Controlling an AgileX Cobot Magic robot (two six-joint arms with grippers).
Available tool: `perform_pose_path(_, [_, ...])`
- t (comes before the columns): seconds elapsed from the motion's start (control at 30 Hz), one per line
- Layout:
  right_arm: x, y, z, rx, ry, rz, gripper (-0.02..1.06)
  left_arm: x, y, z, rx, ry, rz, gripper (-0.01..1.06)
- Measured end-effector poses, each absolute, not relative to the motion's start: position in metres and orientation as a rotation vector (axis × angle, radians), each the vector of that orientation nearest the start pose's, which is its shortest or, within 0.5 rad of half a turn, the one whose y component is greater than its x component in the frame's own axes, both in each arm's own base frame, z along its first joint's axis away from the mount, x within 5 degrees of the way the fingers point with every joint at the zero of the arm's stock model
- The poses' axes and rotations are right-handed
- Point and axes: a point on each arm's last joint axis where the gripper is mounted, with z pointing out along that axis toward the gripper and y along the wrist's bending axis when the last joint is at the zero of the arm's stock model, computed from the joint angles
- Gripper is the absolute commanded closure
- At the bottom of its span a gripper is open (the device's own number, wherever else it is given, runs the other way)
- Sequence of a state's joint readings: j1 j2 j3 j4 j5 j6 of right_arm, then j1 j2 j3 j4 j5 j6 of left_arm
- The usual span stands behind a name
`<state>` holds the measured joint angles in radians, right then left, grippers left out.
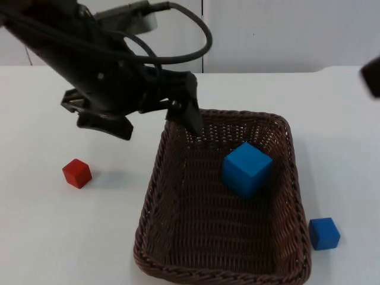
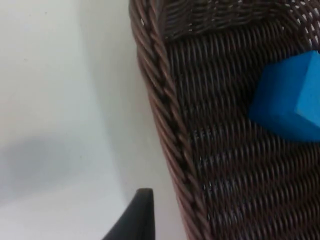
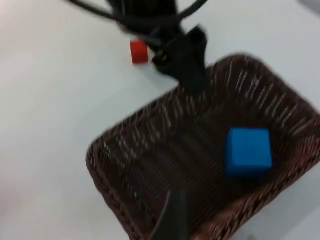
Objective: Pick up the basket with the left hand and place the largest block into the basket with the right hand.
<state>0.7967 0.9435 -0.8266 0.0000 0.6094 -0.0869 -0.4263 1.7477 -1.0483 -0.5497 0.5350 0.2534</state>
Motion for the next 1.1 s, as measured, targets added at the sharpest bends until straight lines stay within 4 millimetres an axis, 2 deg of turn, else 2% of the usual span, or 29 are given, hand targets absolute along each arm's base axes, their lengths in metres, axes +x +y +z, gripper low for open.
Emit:
perform_pose_path(0.07, [0.131,0.133,0.337,-0.951,2.01,0.396,0.34,0.302,-0.163,0.194,0.358,2.679,-0.563,0.0])
perform_pose_path(0.17, [0.115,0.118,0.352,-0.912,1.929,0.423,0.34,0.285,-0.155,0.198,0.353,2.664,-0.552,0.0])
perform_pose_path(0.3, [0.102,0.104,0.354,-0.891,1.884,0.437,0.34,0.269,-0.146,0.209,0.367,2.615,-0.541,0.0])
perform_pose_path(0.73, [0.056,0.057,0.337,-0.79,1.771,0.512,0.34,0.208,-0.117,0.267,0.442,2.364,-0.546,0.0])
perform_pose_path(0.93, [0.04,0.042,0.329,-0.78,1.767,0.522,0.34,0.188,-0.108,0.284,0.476,2.27,-0.541,0.0])
perform_pose_path(1.1, [0.027,0.028,0.323,-0.796,1.808,0.511,0.34,0.159,-0.095,0.293,0.504,2.178,-0.532,0.0])
